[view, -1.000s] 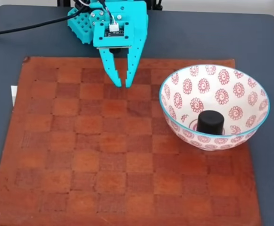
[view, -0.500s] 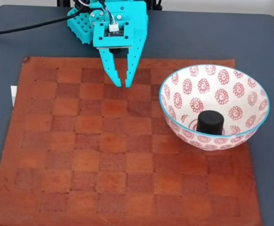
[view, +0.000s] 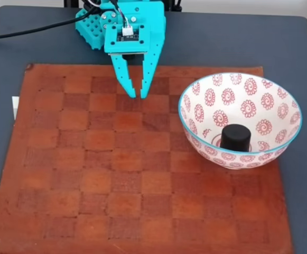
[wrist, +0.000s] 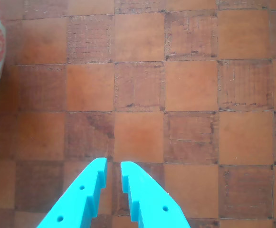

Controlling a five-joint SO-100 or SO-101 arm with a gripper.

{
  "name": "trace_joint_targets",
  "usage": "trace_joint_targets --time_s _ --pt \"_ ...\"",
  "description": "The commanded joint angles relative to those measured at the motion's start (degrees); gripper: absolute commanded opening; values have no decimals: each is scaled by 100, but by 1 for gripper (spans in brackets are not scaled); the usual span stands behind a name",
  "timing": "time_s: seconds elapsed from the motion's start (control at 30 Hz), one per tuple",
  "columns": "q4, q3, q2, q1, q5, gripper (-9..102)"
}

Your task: Grasp a black cylinder and put it in a bowl.

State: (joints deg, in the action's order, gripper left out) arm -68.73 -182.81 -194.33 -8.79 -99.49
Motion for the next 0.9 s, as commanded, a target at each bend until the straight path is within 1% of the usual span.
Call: trace_joint_targets --time_s 0.0,0.87 --pt "-9 18 -272 18 44 2" --pt "-9 18 -272 26 44 2"
